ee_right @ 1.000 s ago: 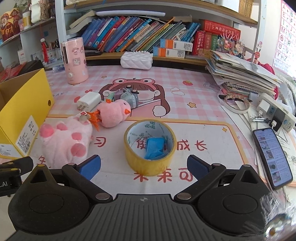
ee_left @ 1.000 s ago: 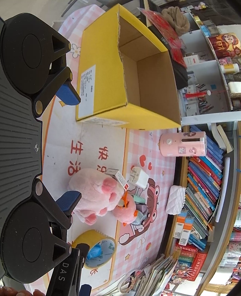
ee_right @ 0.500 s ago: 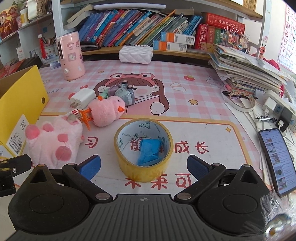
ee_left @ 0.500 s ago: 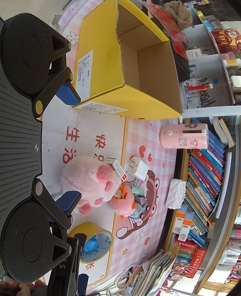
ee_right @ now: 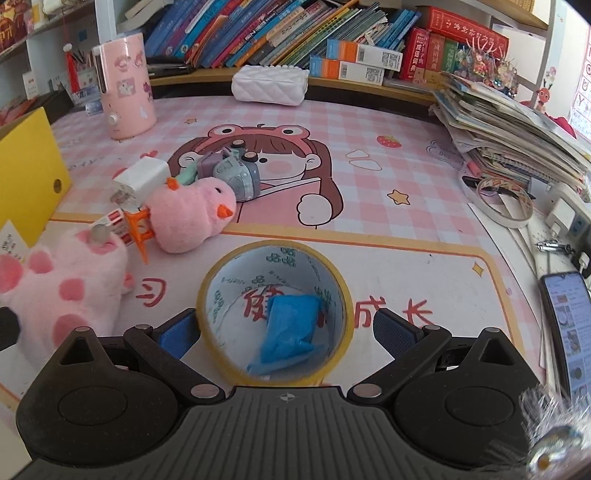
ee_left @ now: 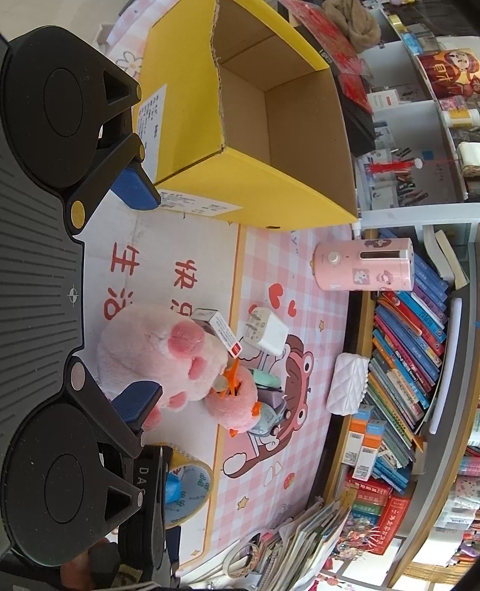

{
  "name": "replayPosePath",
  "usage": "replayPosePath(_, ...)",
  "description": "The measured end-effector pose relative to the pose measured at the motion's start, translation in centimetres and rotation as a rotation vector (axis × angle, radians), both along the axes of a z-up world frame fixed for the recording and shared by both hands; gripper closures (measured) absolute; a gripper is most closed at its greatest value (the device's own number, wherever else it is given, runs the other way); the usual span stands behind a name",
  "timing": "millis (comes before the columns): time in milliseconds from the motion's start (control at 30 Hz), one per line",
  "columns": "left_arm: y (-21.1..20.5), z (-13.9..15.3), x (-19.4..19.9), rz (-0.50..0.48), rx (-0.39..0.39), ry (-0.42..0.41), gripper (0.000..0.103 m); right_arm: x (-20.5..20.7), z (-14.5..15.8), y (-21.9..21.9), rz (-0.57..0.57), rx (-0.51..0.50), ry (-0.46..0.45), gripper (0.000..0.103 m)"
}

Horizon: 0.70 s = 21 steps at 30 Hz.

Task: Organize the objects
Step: 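Close left tool on the plush pig while right tool grasps the tape roll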

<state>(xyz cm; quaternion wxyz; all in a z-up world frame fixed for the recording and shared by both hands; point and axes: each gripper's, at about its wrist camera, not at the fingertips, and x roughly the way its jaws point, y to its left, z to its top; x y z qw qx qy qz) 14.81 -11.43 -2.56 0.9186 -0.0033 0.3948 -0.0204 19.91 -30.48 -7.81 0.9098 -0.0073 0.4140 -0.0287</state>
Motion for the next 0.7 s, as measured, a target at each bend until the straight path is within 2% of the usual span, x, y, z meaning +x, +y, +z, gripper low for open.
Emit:
replayPosePath(33,0.0,0.0,0.1,0.003,-0.005,-0.001,0.003,0.2,0.0,0.1,0.014,-0.001,0.0,0.01)
replayPosePath(67,0.1,0.0,0.1,0.004,-0.01,-0.003,0.003,0.3,0.0,0.1,0.029,0.003,-0.001,0.022)
replayPosePath(167,-0.1,0.1,0.2,0.0,-0.02,-0.013,0.003,0.3,0.6,0.0,0.037,0.009,-0.028,0.022)
replayPosePath(300,-0.4,0.2,0.5,-0.012,-0.029,-0.024,0.003,-0.4,3.1,-0.9,0.018,0.051,-0.149,0.022)
replayPosePath(467,-1.5,-0.3,1.4,-0.043,-0.033,-0.006,0.003,-1.5,6.2,-1.9,-0.015,0.033,-0.296,0.022)
replayPosePath(600,-3.1,-1.4,2.7,-0.06,0.008,0.032,0.003,-2.4,7.4,-2.9,-0.034,0.023,-0.335,0.022)
replayPosePath(700,-4.5,-2.6,3.7,-0.103,0.036,0.067,0.003,-3.1,7.3,-3.3,-0.028,0.025,-0.316,0.022)
